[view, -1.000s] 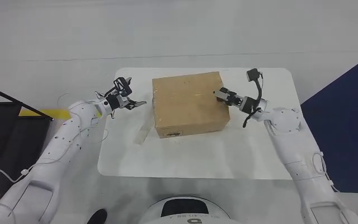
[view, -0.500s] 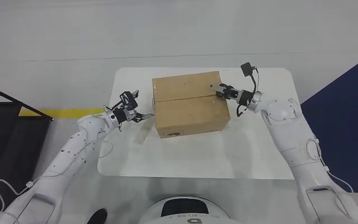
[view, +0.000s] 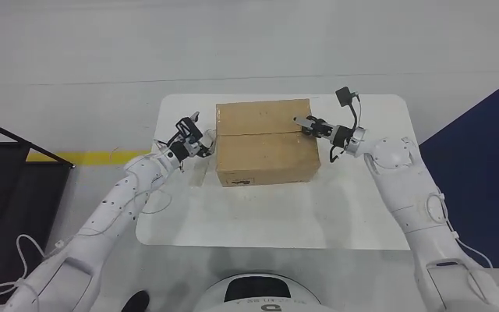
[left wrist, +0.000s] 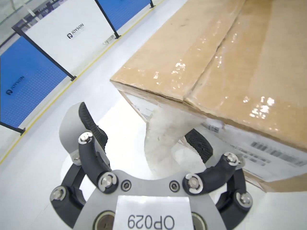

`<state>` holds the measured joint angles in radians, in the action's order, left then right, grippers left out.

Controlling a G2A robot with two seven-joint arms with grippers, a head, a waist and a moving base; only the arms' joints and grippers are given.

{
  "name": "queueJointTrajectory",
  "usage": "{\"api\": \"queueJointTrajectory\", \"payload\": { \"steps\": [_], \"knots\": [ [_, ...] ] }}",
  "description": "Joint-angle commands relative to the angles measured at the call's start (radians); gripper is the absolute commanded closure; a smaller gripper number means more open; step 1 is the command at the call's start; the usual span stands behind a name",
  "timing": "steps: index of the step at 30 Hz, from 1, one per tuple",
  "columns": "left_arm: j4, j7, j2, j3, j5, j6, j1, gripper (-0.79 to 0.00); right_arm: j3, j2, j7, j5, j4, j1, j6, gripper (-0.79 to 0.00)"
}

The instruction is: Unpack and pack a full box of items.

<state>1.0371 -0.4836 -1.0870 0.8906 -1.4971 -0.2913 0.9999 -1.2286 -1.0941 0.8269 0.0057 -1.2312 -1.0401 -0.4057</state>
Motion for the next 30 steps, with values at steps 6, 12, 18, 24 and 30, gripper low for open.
{"api": "queueJointTrajectory", "payload": {
  "steps": [6, 12, 18, 24, 30],
  "knots": [
    [0.066, 0.009, -0.001, 0.022, -0.046, 0.132, 0.049, -0.785, 0.0, 0.0, 0.0, 0.0, 0.0, 0.0, 0.0, -0.785],
    [0.144, 0.05, -0.001, 0.045, -0.075, 0.207, 0.085, -0.785, 0.0, 0.0, 0.0, 0.0, 0.0, 0.0, 0.0, -0.785],
    [0.284, 0.154, 0.013, 0.097, -0.151, 0.251, 0.129, -0.785, 0.0, 0.0, 0.0, 0.0, 0.0, 0.0, 0.0, -0.785],
    [0.431, 0.297, 0.021, 0.12, -0.225, 0.16, 0.128, -0.785, 0.0, 0.0, 0.0, 0.0, 0.0, 0.0, 0.0, -0.785],
    [0.487, 0.375, 0.008, 0.08, -0.267, 0.071, 0.072, -0.785, 0.0, 0.0, 0.0, 0.0, 0.0, 0.0, 0.0, -0.785]
  ]
}}
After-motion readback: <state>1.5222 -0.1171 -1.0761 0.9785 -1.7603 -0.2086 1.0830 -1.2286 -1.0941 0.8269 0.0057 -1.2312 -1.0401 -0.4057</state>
